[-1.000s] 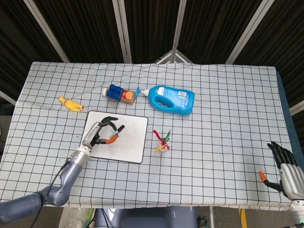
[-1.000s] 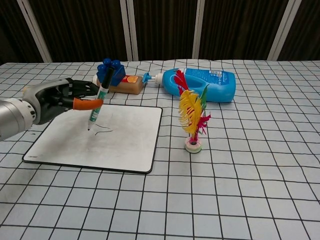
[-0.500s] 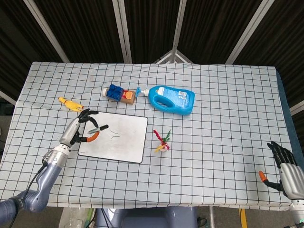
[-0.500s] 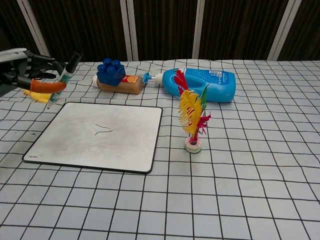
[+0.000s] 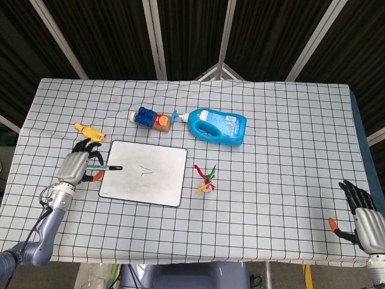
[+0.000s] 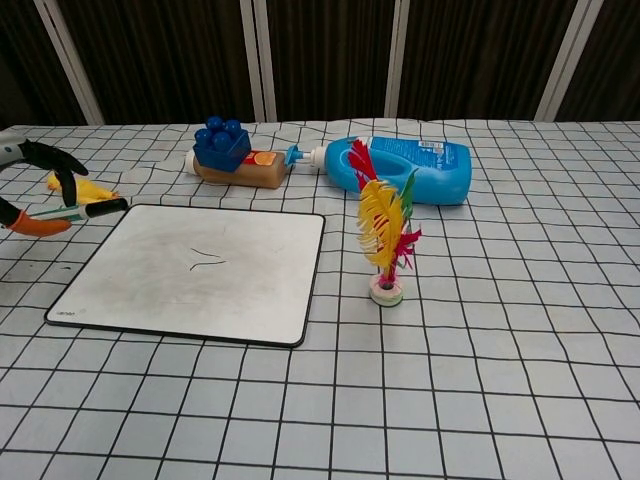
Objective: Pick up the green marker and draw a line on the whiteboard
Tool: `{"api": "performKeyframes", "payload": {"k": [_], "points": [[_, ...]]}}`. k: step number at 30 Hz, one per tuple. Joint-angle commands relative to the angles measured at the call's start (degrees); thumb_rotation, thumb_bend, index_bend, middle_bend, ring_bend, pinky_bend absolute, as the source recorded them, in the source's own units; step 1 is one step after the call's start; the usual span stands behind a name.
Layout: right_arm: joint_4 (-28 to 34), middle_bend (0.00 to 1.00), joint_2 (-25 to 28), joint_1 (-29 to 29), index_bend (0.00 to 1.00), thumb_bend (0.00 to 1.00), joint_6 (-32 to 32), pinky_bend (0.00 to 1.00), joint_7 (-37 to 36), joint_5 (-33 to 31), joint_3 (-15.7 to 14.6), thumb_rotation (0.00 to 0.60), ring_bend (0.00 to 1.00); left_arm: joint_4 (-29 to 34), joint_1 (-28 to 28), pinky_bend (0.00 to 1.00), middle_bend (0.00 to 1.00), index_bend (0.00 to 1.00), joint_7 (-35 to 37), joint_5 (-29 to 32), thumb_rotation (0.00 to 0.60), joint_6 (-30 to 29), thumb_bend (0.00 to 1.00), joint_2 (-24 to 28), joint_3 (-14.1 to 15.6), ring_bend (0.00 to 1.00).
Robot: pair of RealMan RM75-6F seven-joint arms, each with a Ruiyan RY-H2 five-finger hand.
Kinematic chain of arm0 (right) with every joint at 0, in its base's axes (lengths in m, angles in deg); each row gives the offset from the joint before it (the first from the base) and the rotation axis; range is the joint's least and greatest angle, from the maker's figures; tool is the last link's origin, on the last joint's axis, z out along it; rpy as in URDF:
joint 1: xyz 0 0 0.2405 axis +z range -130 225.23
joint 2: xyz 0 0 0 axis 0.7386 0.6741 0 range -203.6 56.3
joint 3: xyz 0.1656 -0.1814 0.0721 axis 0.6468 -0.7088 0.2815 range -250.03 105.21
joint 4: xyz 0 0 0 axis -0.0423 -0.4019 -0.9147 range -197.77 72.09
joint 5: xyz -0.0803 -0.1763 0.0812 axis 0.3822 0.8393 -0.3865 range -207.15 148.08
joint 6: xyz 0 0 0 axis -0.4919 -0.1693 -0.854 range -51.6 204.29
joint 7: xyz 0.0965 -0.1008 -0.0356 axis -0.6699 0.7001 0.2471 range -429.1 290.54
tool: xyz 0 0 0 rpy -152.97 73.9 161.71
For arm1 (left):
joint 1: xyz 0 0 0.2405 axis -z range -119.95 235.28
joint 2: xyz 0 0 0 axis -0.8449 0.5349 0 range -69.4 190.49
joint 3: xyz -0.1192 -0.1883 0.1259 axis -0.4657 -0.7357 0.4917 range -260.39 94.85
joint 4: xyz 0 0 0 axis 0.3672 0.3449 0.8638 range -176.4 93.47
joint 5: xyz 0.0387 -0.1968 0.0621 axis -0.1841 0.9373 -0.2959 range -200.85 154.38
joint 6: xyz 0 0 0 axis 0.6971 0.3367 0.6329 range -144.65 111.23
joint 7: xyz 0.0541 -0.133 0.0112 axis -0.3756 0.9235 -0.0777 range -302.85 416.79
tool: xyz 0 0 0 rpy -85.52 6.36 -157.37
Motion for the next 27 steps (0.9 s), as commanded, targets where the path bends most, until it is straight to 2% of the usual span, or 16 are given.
{"api": "performKeyframes", "payload": {"k": [1, 5, 7, 14, 18, 21, 23, 25, 27], "points": [[-0.06, 0.00, -0.07, 0.01, 0.00, 0.35, 0.03, 0.00, 0.15, -0.02, -0.01, 0.600, 0.00, -2.73, 0.59, 0.01, 0.13, 0.64, -4.05, 3.29, 0.600, 0.43, 0.37, -2.55, 0.30, 0.00], [0.08, 0.00, 0.11, -0.04, 0.00, 0.35, -0.06, 0.00, 0.10, 0.02, 0.00, 0.600, 0.00, -4.04, 0.65, 0.00, 0.07, 0.59, -8.17, 5.97, 0.600, -0.61, 0.33, -4.87, 0.09, 0.00], [0.02, 0.00, 0.09, 0.01, 0.00, 0.35, 0.07, 0.00, 0.07, 0.00, -0.01, 0.600, 0.00, -4.15, 0.57, 0.00, 0.01, 0.54, -9.79, 7.09, 0.600, -0.87, 0.29, -5.30, 0.07, 0.00], [-0.11, 0.00, 0.04, 0.03, 0.00, 0.35, 0.02, 0.00, -0.08, 0.22, -0.03, 0.600, 0.00, -1.08, -0.28, 0.00, 0.00, 0.45, -10.77, 9.99, 0.600, -1.03, 0.28, -3.53, -0.77, 0.00], [-0.10, 0.00, 0.09, -0.08, 0.00, 0.35, -0.25, 0.00, -0.08, 0.55, -0.13, 0.600, 0.00, 3.59, -2.01, 0.00, 0.00, 0.41, -8.78, 8.89, 0.600, -3.40, 0.27, -0.57, -1.15, 0.00], [-0.26, 0.00, 0.08, -0.16, 0.00, 0.35, -0.39, 0.00, -0.01, 0.82, -0.27, 0.600, 0.00, 9.39, -4.68, 0.00, 0.00, 0.37, -6.60, 5.32, 0.600, -7.29, 0.25, 3.26, -0.27, 0.00], [-0.35, 0.00, 0.13, -0.12, 0.00, 0.35, -0.41, 0.00, -0.01, 0.91, -0.26, 0.600, 0.00, 13.49, -6.77, 0.00, 0.00, 0.31, -5.08, 2.44, 0.600, -10.29, 0.23, 6.00, 0.65, 0.00], [-0.41, 0.00, 0.14, -0.12, 0.00, 0.35, -0.42, 0.00, 0.11, 1.13, -0.37, 0.600, 0.00, 17.48, -8.99, 0.00, 0.00, 0.12, -3.50, -0.52, 0.600, -13.08, 0.18, 8.85, 1.92, 0.00], [-0.49, 0.00, 0.16, -0.11, 0.00, 0.35, -0.41, 0.00, 0.25, 1.36, -0.49, 0.600, 0.00, 20.48, -11.12, 0.00, 0.00, 0.01, -2.43, -2.93, 0.600, -15.61, 0.13, 11.22, 3.35, 0.00]]}}
